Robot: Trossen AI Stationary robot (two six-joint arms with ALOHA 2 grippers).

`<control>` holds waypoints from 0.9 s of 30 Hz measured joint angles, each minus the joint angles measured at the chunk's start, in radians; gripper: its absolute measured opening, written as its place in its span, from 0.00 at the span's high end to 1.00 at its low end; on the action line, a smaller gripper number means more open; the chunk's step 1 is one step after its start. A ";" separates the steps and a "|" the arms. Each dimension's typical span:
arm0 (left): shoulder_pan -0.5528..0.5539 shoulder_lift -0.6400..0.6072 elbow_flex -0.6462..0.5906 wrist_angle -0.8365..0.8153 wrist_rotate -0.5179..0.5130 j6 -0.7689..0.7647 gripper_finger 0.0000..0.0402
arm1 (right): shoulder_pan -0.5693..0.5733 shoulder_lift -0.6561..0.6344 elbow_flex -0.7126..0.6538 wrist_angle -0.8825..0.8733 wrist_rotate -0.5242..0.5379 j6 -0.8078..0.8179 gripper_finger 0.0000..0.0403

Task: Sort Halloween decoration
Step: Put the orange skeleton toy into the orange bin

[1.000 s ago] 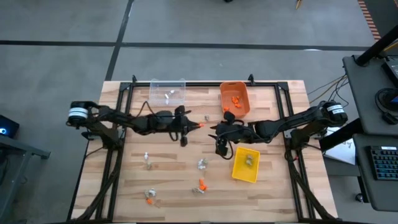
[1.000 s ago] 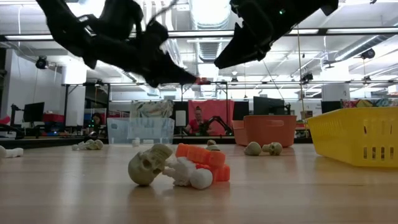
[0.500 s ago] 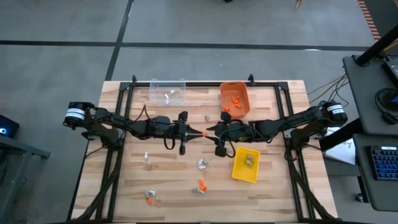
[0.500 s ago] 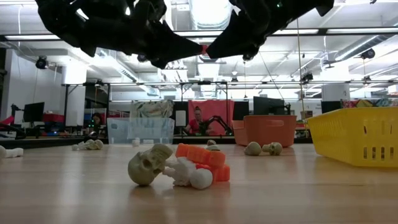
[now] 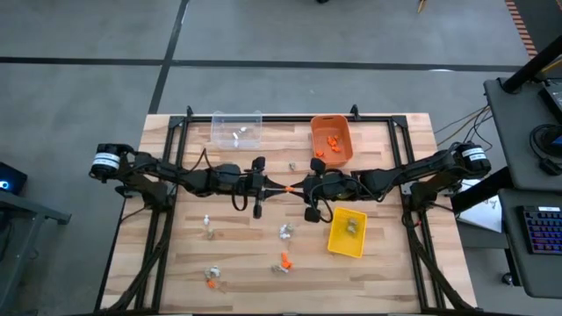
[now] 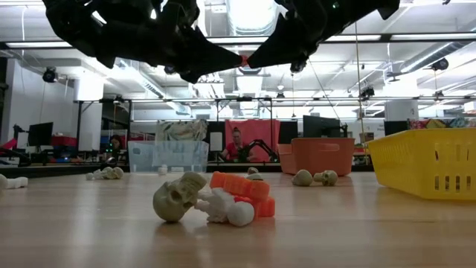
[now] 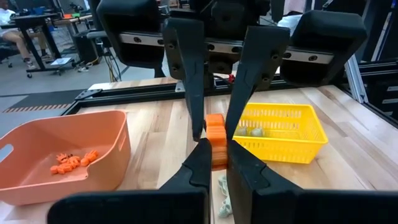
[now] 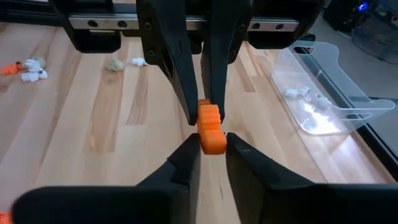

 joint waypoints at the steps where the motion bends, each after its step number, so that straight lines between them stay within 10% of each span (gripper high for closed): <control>1: 0.000 0.000 0.000 0.000 0.000 0.000 1.00 | 0.000 0.000 0.000 0.001 0.000 -0.002 0.87; 12: 0.000 0.000 0.000 -0.005 -0.001 -0.011 0.93 | 0.000 0.000 0.000 0.006 0.001 -0.009 0.96; 27: 0.002 0.001 0.000 -0.145 -0.085 -0.073 0.48 | -0.089 0.000 0.049 -0.195 0.063 0.038 0.98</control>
